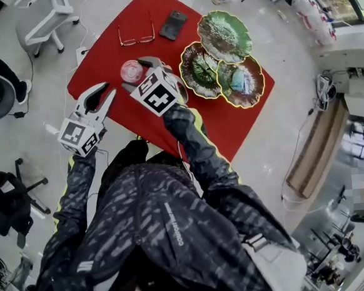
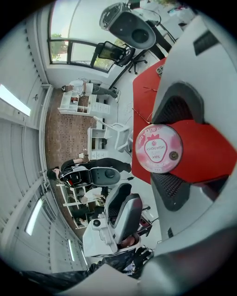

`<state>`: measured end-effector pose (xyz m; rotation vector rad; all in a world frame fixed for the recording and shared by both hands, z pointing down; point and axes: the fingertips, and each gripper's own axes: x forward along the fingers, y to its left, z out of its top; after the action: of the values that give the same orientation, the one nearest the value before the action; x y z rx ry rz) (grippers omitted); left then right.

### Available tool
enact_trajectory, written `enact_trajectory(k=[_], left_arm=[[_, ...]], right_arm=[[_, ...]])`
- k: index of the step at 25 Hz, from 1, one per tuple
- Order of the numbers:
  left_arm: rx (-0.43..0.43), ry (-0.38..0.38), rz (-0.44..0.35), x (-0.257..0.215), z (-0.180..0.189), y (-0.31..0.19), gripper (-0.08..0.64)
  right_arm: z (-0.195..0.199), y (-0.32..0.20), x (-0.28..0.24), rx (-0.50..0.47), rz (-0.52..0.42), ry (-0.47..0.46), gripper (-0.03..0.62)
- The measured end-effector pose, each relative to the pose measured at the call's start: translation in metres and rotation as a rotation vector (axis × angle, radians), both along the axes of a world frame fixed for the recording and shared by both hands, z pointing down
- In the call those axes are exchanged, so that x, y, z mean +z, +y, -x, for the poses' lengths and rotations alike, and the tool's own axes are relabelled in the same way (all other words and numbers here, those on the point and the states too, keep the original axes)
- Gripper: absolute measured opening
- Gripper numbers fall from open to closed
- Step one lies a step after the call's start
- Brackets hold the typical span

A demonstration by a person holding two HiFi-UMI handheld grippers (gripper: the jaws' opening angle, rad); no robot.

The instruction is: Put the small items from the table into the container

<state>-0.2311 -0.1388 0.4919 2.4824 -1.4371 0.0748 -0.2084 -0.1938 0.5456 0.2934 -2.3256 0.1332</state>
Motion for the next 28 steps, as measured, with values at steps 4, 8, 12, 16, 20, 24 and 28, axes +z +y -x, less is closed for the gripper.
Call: enact_trajectory(k=[4,8,12,16,20,24,28], left_arm=[[0.017,0.001,-0.009,-0.008,-0.003,-0.005,0.084],[0.051,0.0,-0.033,-0.019,-0.013,-0.014,0.084],[0.094,-0.009,-0.059,-0.031,-0.023,-0.024,0.084],[0.131,-0.011,-0.084,-0.046,-0.036,-0.033,0.084],[0.16,-0.015,-0.104,-0.062,-0.049,-0.047,0.084],[0.195,-0.013,-0.119,-0.076,-0.064,-0.056,0.084],[0.238,-0.014,-0.124,-0.084,-0.08,-0.063,0.084]], right_arm=[[-0.009,-0.005,-0.016,0.029,-0.008,-0.017,0.319],[-0.022,-0.011,-0.032,0.063,-0.028,-0.022,0.319],[-0.034,-0.018,-0.049,0.098,-0.051,-0.025,0.319],[-0.047,-0.026,-0.063,0.13,-0.073,-0.023,0.319],[-0.063,-0.035,-0.08,0.172,-0.096,-0.03,0.319],[-0.079,-0.039,-0.095,0.208,-0.109,-0.031,0.319],[-0.093,-0.043,-0.104,0.234,-0.12,-0.03,0.319]])
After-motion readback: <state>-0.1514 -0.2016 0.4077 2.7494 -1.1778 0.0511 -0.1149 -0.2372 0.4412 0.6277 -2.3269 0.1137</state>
